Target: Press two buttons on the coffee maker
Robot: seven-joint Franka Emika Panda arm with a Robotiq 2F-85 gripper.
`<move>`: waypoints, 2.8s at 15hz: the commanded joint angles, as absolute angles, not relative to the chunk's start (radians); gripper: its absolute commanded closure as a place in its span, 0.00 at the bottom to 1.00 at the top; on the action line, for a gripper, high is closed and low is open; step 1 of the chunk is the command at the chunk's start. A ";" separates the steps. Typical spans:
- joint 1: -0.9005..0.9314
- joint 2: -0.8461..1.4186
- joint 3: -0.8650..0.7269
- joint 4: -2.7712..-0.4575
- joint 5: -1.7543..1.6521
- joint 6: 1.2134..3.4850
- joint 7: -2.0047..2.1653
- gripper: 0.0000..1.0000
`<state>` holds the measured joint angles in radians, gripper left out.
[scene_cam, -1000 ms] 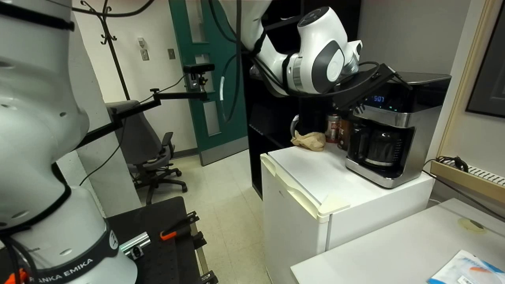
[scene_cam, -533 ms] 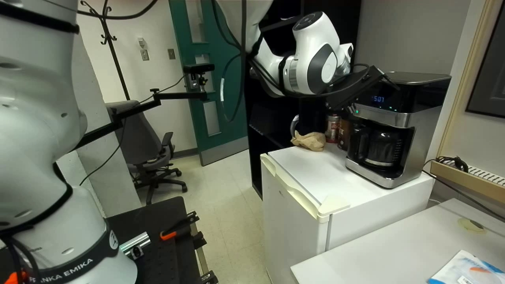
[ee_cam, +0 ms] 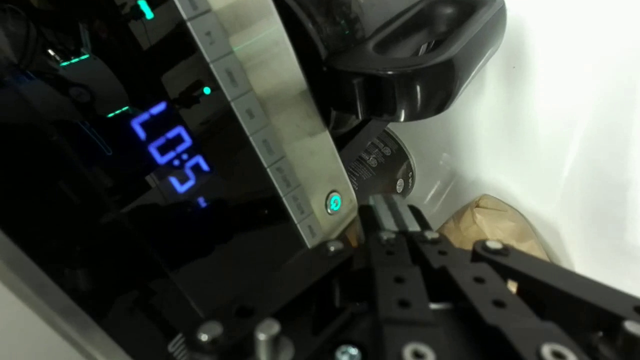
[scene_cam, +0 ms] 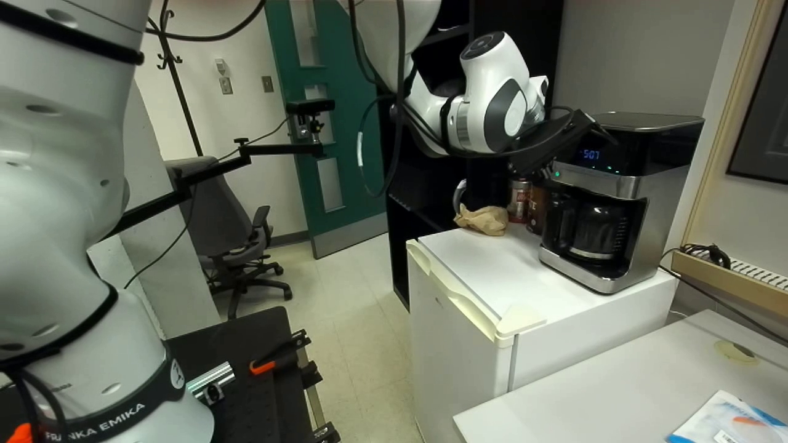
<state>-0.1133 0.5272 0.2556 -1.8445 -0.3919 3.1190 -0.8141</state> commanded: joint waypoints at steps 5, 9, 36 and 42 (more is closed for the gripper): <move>-0.023 0.594 0.173 -1.735 -0.397 3.098 -0.794 1.00; -0.002 0.616 0.156 -1.707 -0.398 3.097 -0.791 1.00; -0.005 0.598 0.113 -1.718 -0.403 3.092 -0.792 1.00; -0.092 0.481 0.205 -1.866 -0.368 2.975 -0.844 1.00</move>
